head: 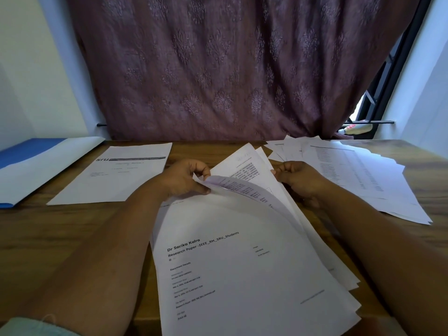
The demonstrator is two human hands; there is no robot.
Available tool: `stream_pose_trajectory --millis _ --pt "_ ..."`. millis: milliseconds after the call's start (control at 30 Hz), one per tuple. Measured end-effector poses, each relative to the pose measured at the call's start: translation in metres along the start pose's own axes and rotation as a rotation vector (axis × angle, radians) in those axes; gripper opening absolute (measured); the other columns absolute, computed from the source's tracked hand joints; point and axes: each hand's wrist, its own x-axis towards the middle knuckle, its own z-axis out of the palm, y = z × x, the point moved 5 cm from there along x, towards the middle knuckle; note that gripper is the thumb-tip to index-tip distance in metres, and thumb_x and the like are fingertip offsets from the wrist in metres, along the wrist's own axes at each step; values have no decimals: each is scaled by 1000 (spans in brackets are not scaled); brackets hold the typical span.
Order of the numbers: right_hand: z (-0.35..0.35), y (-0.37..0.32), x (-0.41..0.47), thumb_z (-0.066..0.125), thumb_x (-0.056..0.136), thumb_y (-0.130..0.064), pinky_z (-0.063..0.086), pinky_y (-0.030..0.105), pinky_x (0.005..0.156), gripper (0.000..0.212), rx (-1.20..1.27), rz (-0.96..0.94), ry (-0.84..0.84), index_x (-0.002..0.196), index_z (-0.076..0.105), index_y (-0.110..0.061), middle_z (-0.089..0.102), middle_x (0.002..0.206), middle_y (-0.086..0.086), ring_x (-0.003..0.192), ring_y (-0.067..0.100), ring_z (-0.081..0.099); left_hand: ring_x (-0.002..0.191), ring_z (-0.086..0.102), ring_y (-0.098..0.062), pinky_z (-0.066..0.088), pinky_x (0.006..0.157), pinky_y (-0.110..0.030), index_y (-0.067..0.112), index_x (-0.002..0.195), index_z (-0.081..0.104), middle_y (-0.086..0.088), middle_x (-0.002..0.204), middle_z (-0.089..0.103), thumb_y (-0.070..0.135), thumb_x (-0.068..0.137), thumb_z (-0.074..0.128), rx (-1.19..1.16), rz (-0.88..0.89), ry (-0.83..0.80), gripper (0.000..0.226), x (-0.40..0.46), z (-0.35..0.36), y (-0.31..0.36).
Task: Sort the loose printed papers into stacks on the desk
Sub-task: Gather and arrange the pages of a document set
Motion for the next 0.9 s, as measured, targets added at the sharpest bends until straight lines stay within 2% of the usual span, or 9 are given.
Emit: stream_pose_trajectory --millis 233,333,400,533,600,733,767,833,900 --pt "6 -7 -10 67 90 -30 60 37 78 22 64 -26 -74 105 68 -15 75 97 2 76 25 74 90 68 -22 57 84 -35 4 88 71 -4 95 72 -5 72 81 -30 -7 -6 21 -3 0 3" --pt "8 -13 -22 72 84 -16 60 34 65 26 71 -24 -291 110 71 -17 76 93 1 79 24 74 94 67 -18 57 81 -27 10 97 71 -2 101 72 -4 80 74 -71 5 -8 22 -5 -1 8" --pt "7 -12 -25 73 83 -14 59 30 59 22 -29 -21 -316 105 73 -13 77 88 -1 76 21 74 92 65 -13 51 79 -24 20 94 69 4 97 70 1 84 73 -98 -3 17 22 -5 -3 10" --pt "-21 -12 -5 73 86 -25 58 31 70 19 -7 -131 180 102 72 -13 76 91 3 73 16 73 88 64 -14 49 80 -27 26 85 69 9 88 70 -3 84 71 -129 15 19 29 -5 -4 9" --pt "-34 -14 -4 70 88 -28 58 33 75 21 41 -151 271 105 69 -15 75 97 1 79 16 73 94 66 -15 51 83 -27 26 92 71 9 96 72 -2 85 70 -120 18 8 28 -5 -2 7" --pt "-24 -8 -20 74 80 -13 59 40 78 35 -36 10 -353 114 66 -16 75 105 2 93 23 73 100 66 -14 52 84 -27 27 97 70 6 103 71 1 84 73 -114 -19 29 29 -3 -2 3" --pt "-22 -4 -25 74 80 -10 59 39 77 35 -105 52 -431 114 66 -14 75 105 3 93 24 73 100 65 -13 51 81 -25 27 98 69 7 103 70 1 83 74 -104 -28 26 29 -4 -1 3" --pt "-26 0 -18 75 81 -12 59 39 81 28 -190 23 -293 109 70 -14 75 102 4 90 23 73 100 65 -14 51 82 -26 26 97 69 6 104 70 0 82 74 -102 -32 23 31 -3 0 1" --pt "-38 -5 -11 72 86 -19 57 32 73 18 -146 -83 32 103 70 -16 74 100 3 82 19 71 97 66 -15 54 84 -30 28 91 69 6 99 71 -4 80 74 -110 -35 29 35 -3 -1 1"
